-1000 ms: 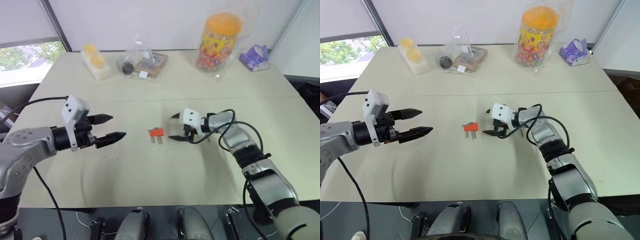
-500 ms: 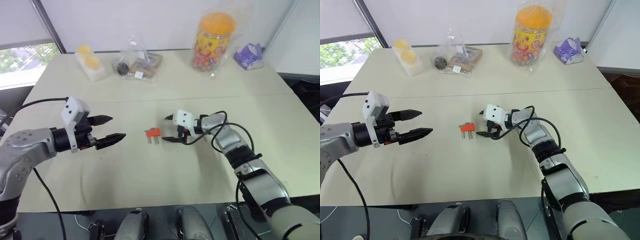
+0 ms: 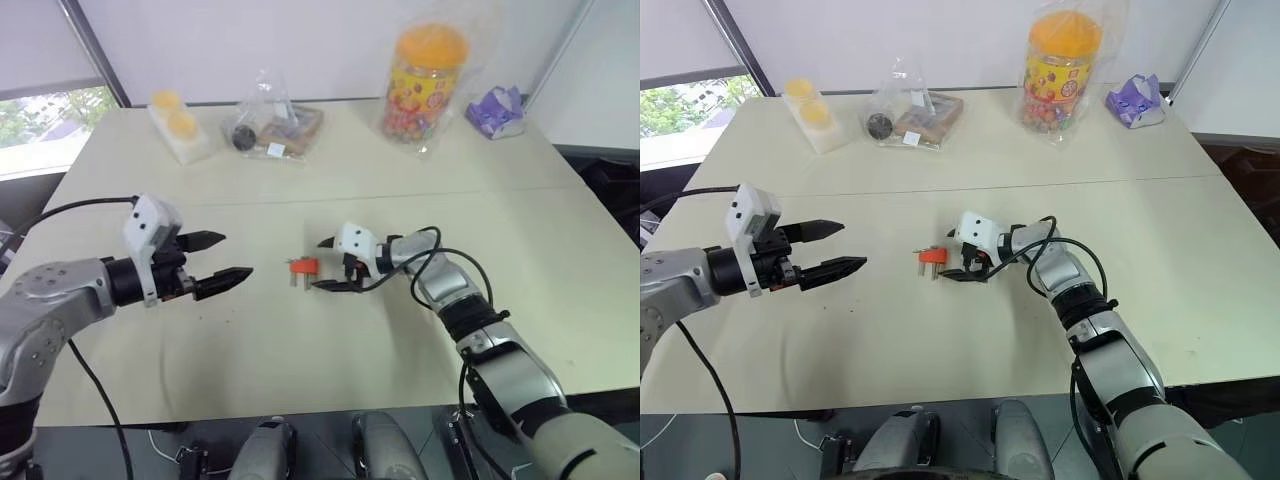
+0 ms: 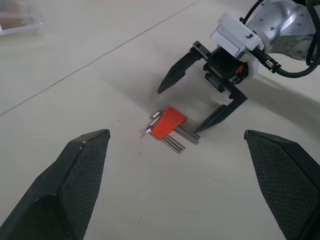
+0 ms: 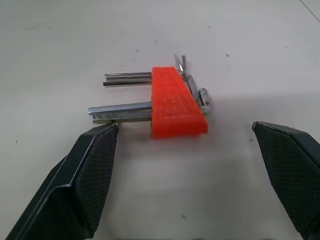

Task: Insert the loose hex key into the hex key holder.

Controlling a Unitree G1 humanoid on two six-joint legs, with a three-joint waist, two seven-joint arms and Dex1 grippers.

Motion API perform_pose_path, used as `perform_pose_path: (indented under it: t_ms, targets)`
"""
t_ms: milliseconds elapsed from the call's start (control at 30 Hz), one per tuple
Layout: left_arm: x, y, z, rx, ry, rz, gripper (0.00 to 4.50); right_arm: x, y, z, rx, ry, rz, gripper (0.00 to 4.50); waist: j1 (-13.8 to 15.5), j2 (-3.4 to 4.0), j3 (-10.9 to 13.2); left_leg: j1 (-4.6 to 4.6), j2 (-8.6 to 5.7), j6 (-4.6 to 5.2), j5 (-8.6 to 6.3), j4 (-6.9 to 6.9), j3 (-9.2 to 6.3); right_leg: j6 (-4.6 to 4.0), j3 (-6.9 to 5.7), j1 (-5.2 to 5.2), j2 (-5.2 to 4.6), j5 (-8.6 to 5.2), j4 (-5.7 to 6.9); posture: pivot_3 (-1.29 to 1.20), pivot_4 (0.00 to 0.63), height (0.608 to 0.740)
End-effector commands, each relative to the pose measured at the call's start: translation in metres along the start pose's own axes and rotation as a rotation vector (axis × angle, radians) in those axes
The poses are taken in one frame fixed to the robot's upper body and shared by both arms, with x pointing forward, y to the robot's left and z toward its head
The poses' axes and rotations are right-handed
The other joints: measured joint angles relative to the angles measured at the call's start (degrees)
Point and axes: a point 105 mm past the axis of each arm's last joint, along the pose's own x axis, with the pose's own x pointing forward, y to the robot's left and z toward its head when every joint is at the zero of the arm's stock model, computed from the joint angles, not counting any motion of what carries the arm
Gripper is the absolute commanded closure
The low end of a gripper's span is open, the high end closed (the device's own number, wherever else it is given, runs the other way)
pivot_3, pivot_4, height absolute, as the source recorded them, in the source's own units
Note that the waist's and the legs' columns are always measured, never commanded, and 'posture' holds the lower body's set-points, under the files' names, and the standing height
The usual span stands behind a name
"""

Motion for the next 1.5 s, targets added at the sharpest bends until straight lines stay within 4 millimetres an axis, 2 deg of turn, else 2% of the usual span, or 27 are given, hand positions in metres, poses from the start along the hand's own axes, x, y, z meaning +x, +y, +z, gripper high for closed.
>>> perform_pose_path:
  t_ms: [33, 367, 467, 533, 600, 633, 667, 833, 867, 1000, 1133, 1167, 1367, 1500]
  targets:
    - [-0.003, -0.005, 0.011, 0.044, -0.039, 0.0, 0.0, 0.009, 0.009, -0.006, 0.0, 0.026, 0.027, 0.05, 0.0, 0.0, 0.0, 0.0, 0.0, 0.0, 0.0, 0.0, 0.0, 0.0, 0.0, 0.0, 0.0, 0.0, 0.0, 0.0, 0.15, 0.74]
    - [-0.001, -0.005, 0.009, 0.046, -0.046, 0.009, 0.0, 0.007, 0.009, -0.023, 0.038, 0.074, 0.021, 0.05, 0.0, -0.01, 0.0, 0.07, 0.0, -0.01, 0.0, 0.0, 0.0, 0.0, 0.0, 0.07, 0.0, 0.0, 0.01, 0.0, 0.15, 0.74]
    - [-0.002, -0.005, 0.009, 0.047, -0.048, 0.014, 0.0, 0.009, 0.01, -0.025, 0.042, 0.079, 0.023, 0.88, 0.0, -0.01, -0.1, 0.14, 0.0, -0.01, 0.01, 0.0, 0.0, 0.0, 0.01, 0.13, 0.01, 0.0, 0.01, 0.0, 0.15, 0.74]
    - [-0.002, -0.006, 0.008, 0.047, -0.049, 0.017, 0.0, 0.01, 0.01, -0.026, 0.05, 0.081, 0.027, 1.75, 0.0, -0.01, -0.1, 0.15, 0.0, -0.03, 0.02, 0.0, 0.0, 0.0, 0.01, 0.15, 0.01, 0.0, 0.02, 0.0, 0.15, 0.74]
    - [-0.002, -0.006, 0.008, 0.047, -0.051, 0.022, 0.0, 0.012, 0.01, -0.026, 0.053, 0.084, 0.033, 2.89, 0.0, -0.01, -0.1, 0.2, 0.01, -0.05, 0.03, 0.0, 0.0, -0.04, 0.01, 0.2, 0.02, 0.02, 0.02, 0.0, 0.15, 0.74]
    - [-0.002, -0.007, 0.008, 0.046, -0.052, 0.025, 0.0, 0.012, 0.011, -0.027, 0.052, 0.085, 0.036, 3.3, 0.0, 0.0, -0.1, 0.25, 0.01, -0.06, 0.03, 0.0, 0.0, -0.04, 0.01, 0.25, 0.02, 0.02, 0.02, 0.0, 0.15, 0.74]
    - [-0.002, -0.007, 0.008, 0.046, -0.054, 0.027, 0.0, 0.013, 0.011, -0.027, 0.051, 0.086, 0.038, 3.5, 0.1, 0.0, -0.1, 0.32, 0.01, -0.06, 0.03, 0.0, 0.0, -0.04, 0.01, 0.31, 0.03, 0.02, 0.02, 0.0, 0.15, 0.74]
    - [-0.002, -0.007, 0.008, 0.042, -0.062, 0.038, 0.0, 0.013, 0.007, -0.026, 0.018, 0.09, 0.03, 3.5, 0.1, 0.0, -0.1, 1.03, 0.01, 0.02, -0.02, -0.25, -0.01, -0.04, 0.01, 0.95, 0.01, 0.02, -0.08, 0.0, 0.15, 0.74]
    - [-0.002, -0.006, 0.008, 0.041, -0.063, 0.039, 0.0, 0.011, 0.003, -0.022, -0.025, 0.079, 0.0, 3.5, 0.1, 0.0, -0.1, 1.07, 0.01, 0.28, -0.17, -0.29, -0.01, -0.05, 0.01, 0.98, 0.02, 0.02, -0.11, 0.0, 0.15, 0.74]
    - [0.0, 0.0, 0.012, 0.02, -0.09, 0.042, 0.0, -0.004, -0.018, 0.005, -0.293, 0.006, -0.178, 3.5, 0.3, 0.0, -0.1, 1.02, 0.0, 0.25, -0.15, -0.28, -0.01, -0.05, 0.01, 0.91, 0.01, 0.02, -0.09, 0.0, 0.15, 0.74]
    - [0.004, 0.008, 0.022, -0.021, -0.137, 0.019, 0.0, -0.028, -0.031, 0.043, -0.568, -0.098, -0.356, 3.5, 1.0, -0.03, 0.0, 0.87, -0.05, -0.06, 0.03, -0.25, -0.04, -0.04, -0.01, 0.82, -0.01, 0.02, -0.11, 0.0, 0.15, 0.74]
    - [0.007, 0.01, 0.025, -0.029, -0.144, 0.002, 0.0, -0.038, -0.034, 0.058, -0.682, -0.134, -0.423, 3.5, 1.1, -0.04, 0.0, 0.84, -0.06, -0.06, 0.03, -0.25, -0.03, -0.04, -0.02, 0.79, -0.01, 0.02, -0.11, 0.0, 0.15, 0.74]
    - [0.024, 0.018, 0.049, -0.104, -0.221, -0.098, 0.0, -0.078, -0.028, 0.111, -1.151, -0.274, -0.598, 3.5, 1.2, -0.08, 0.0, 0.77, -0.03, -0.1, 0.05, -0.35, 0.04, -0.04, -0.02, 0.6, 0.06, 0.02, -0.06, 0.0, 0.15, 0.74]
    - [0.037, 0.014, 0.064, -0.124, -0.256, -0.188, 0.0, -0.089, -0.016, 0.134, -1.324, -0.362, -0.624, 3.5, 1.2, -0.09, 0.0, 0.78, -0.02, -0.1, 0.06, -0.37, 0.06, -0.04, -0.02, 0.61, 0.12, 0.02, -0.07, 0.0, 0.15, 0.74]
